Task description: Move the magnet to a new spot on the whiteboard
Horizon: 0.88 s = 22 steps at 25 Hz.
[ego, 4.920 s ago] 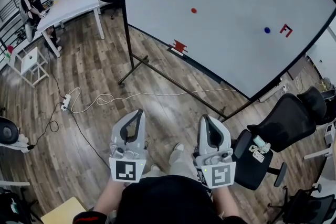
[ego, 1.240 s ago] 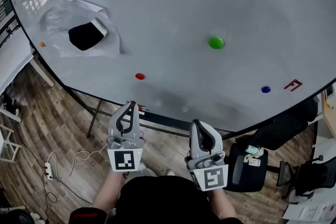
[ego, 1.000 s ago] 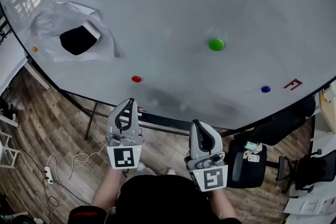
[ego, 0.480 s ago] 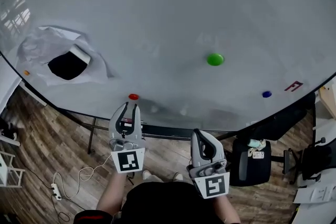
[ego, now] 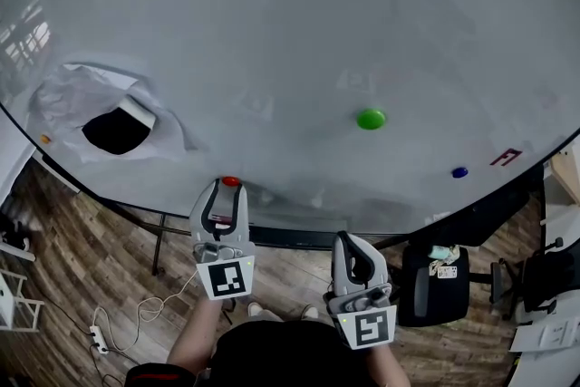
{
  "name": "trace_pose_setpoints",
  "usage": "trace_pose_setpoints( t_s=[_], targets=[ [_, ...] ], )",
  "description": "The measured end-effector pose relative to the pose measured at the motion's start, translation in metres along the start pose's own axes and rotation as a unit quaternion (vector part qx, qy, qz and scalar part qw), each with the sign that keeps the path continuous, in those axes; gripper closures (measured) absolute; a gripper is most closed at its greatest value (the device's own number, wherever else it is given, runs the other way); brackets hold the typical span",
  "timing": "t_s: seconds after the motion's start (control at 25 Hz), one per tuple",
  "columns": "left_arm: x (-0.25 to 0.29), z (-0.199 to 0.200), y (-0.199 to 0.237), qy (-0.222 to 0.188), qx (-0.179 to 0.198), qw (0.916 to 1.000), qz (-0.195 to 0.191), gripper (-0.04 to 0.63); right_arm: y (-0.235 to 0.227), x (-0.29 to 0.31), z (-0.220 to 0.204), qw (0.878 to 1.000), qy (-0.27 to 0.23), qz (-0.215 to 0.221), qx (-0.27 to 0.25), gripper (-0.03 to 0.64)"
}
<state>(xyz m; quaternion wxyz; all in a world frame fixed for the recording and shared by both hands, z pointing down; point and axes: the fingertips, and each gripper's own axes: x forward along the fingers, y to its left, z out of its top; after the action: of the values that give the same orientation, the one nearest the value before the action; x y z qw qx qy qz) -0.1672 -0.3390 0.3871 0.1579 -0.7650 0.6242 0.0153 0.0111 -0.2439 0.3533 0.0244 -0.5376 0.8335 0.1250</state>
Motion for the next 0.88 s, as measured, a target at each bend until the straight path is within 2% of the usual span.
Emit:
trace_pose_setpoints(
  t_s=[0.2, 0.88],
  targets=[
    [0.0019, -0.0011, -0.0015, 0.001, -0.015, 0.9999, 0.004, 0.454, -0.0019, -0.0016, -0.0007, 1.0, 0.001, -0.004, 0.003, 0.615],
    [0.0026, -0.0025, -0.0007, 0.012, -0.028, 0.9995, -0.001, 0.465, -0.0003, -0.0091, -0.0042, 1.0, 0.006, -0.008, 0.005, 0.615]
  ],
)
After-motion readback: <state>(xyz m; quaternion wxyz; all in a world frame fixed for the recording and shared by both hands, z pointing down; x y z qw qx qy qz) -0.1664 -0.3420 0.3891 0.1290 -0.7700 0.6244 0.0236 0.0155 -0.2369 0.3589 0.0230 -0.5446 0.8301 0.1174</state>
